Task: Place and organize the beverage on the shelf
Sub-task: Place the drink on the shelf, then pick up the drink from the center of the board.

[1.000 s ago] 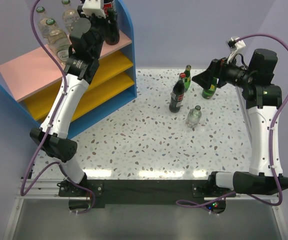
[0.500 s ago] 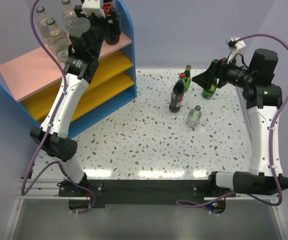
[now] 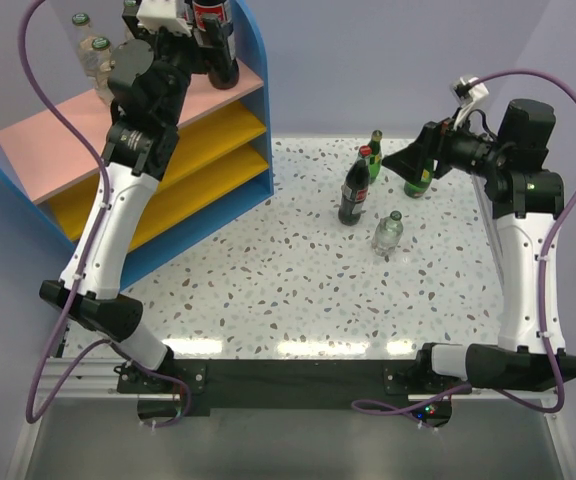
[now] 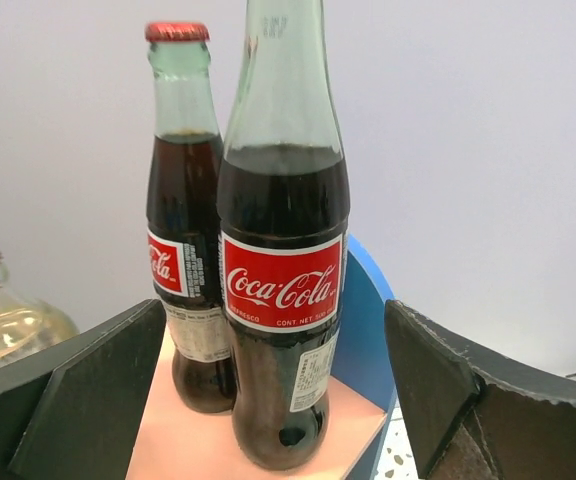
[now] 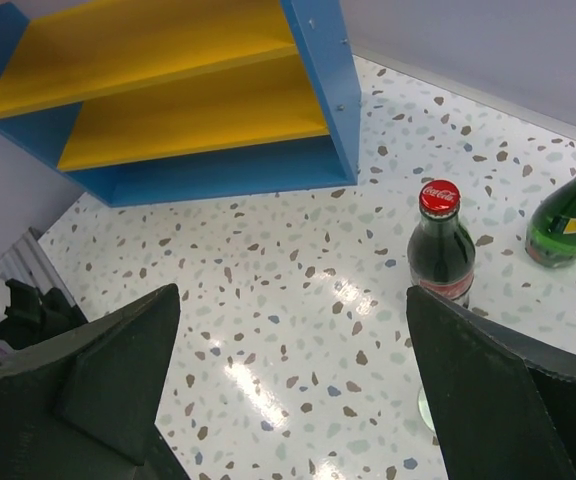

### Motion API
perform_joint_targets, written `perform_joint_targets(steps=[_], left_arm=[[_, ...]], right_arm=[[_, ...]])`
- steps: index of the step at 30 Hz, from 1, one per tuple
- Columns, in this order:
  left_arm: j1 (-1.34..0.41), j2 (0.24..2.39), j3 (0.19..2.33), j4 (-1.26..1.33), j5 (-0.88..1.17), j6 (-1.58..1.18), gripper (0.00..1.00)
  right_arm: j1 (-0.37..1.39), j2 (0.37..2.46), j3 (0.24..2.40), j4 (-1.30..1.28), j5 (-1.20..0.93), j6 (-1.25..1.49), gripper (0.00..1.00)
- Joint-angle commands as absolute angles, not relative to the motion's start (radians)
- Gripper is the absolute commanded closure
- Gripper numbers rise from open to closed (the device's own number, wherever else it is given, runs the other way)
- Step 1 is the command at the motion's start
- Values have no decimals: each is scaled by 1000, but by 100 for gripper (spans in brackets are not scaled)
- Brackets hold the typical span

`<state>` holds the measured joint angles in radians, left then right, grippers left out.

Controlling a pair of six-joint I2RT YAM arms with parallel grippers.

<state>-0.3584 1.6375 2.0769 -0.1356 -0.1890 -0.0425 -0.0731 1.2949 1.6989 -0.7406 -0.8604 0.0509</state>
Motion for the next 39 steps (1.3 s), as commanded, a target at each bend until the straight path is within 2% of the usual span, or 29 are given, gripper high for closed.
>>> perform_joint_targets(steps=[1,7,21,32,39], left_arm=[[-348,1569,2053,-130,-164,-55,5],[-348,1523,2065,-163,-104,-87,4],[-348,1345,2054,-457,184,-104,1],[-348,1022,1577,-453,342,-109,1],[-350,839,1232,-355,390,-149,1]], right_arm=[[-77,1267,1698,-713,-900,40,2],[-77,1266,1694,-739,-914,6,2],[-58,1353,1732,-992,-830,-326,2],[74,1413,1720,-1040,-649,-416,2],[109,1410,1661,-1032,-588,-454,2]])
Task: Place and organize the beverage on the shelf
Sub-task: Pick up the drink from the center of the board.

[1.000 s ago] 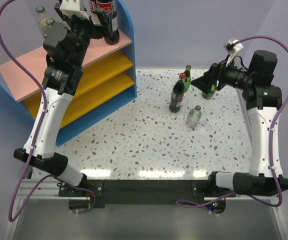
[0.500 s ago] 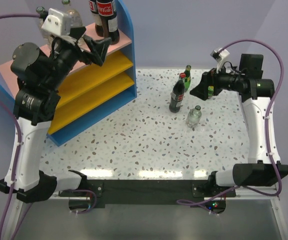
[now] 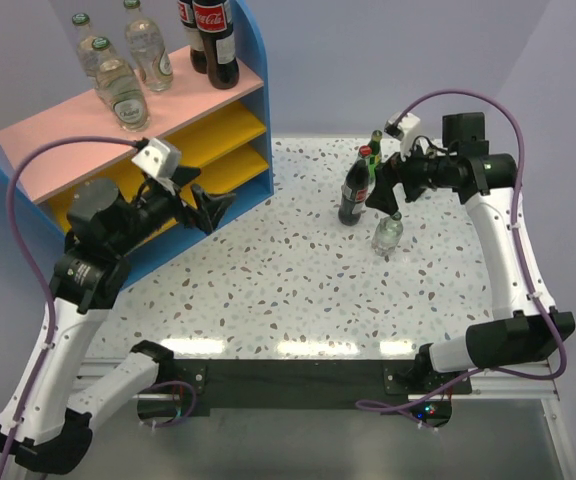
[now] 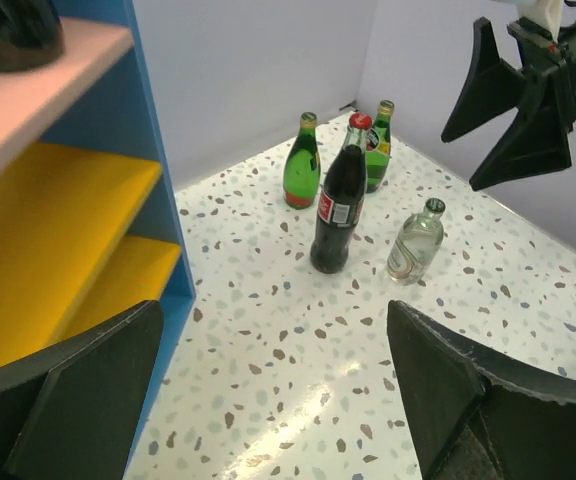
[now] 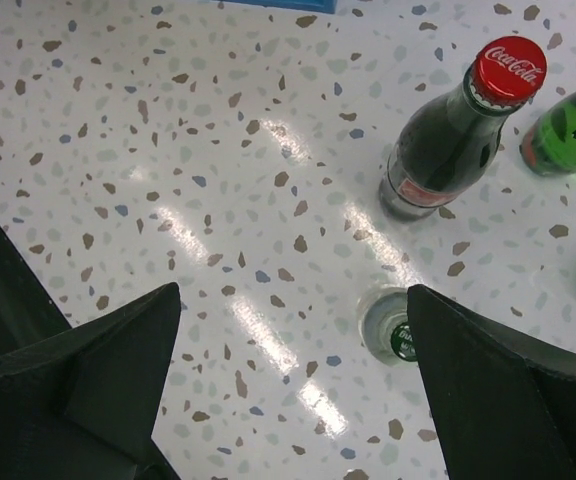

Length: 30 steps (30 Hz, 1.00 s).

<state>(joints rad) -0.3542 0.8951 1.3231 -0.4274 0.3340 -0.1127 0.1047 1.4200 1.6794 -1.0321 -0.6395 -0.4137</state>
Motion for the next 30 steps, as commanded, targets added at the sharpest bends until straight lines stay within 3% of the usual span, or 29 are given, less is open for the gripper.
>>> perform_joint_targets(steps=[1,12,24,30], left_arm=[[-348,800,1148,-339,390,-162,1],[-350,546,639,-117,407,-236,1],[-350,477,459,-72,387,-233,1],[-350,480,442,-61,387,-224,1]], right_arm=[[110,1411,1654,-1031,-580,-457,2],[115,1419,1557,-1026,-456,-534,2],[114,1434,1490,-914,-405,-433,1],[114,1526,1572,-873,-489,-397,1]])
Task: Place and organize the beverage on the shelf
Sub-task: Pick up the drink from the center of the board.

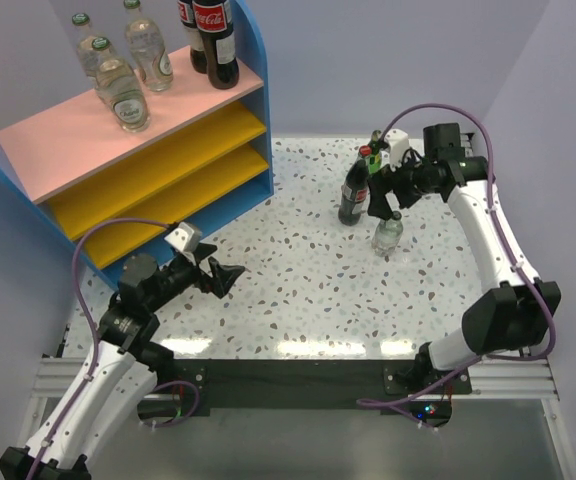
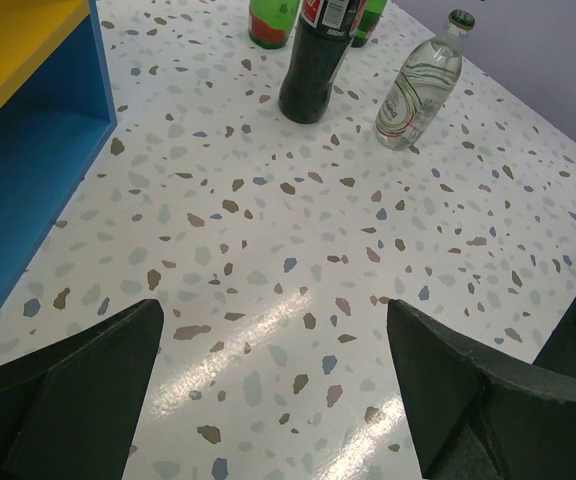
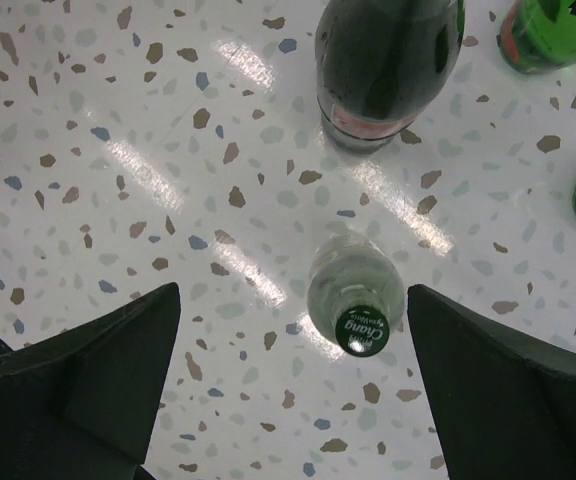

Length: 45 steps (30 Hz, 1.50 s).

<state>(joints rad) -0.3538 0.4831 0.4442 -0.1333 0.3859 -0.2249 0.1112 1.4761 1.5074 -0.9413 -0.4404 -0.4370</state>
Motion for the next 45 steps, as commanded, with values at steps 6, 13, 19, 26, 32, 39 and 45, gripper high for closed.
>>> perform_joint_targets(steps=[6,13,19,26,32,39,45], left_arm=[[-350,482,440,-71,374,-215,1],[-350,480,439,-75,360,-212,1],[-350,483,437,-77,353,-209,1],[-350,483,437,-83,339,-209,1],[-350,489,452,-118,295,-207,1],[-350,500,459,-132,282,-204,1],[-350,497,459,-132,282,-202,1]], right_arm=[[114,1617,1695,-856,-535,-370,1],[114,1651,1706,-821,-519,-348,1],[114,1674,1718,-796,-491,-339,1],[114,1710,1764,-796,-471,-350,1],[114,1720,1779,-793,-480,-338,1],[114,1723,1804,-793,-480,-333,1],[114,1733,1807,-788,-489,-327,1]])
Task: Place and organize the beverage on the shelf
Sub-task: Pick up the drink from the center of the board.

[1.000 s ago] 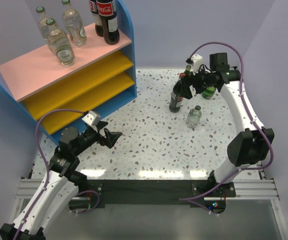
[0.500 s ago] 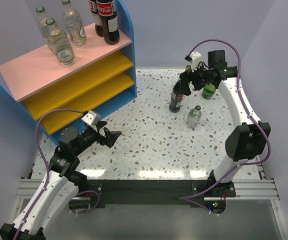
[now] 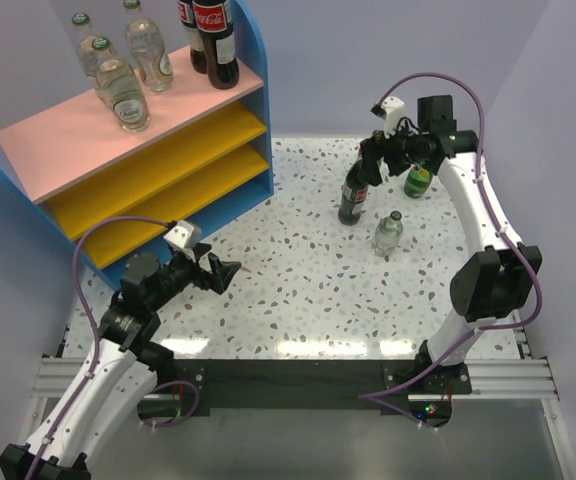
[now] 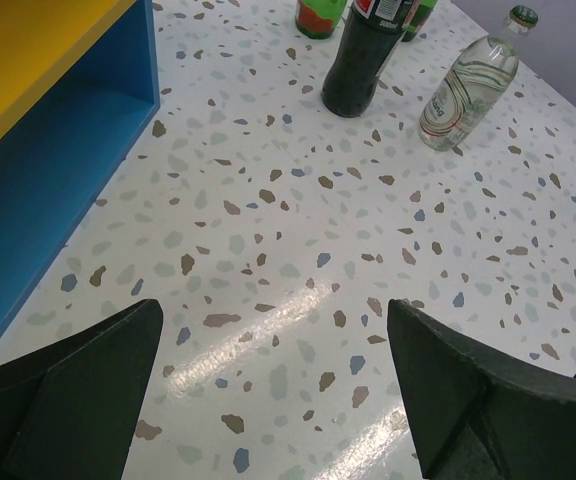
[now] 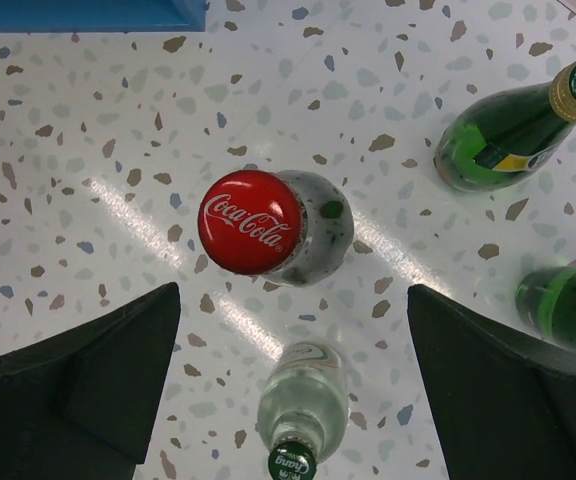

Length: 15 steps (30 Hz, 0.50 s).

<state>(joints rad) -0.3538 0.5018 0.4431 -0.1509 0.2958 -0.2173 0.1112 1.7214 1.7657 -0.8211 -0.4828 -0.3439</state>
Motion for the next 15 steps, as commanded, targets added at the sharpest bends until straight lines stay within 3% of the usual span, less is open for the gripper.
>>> perform_joint_targets(steps=[1,15], left_arm=[[-350,497,460,-130,282,-202,1],[-350,499,460,-130,284,-202,1]], right_arm=[[114,1738,1816,-788,-491,-325,1],[115,1813,1897,-753,-515,-267,6]])
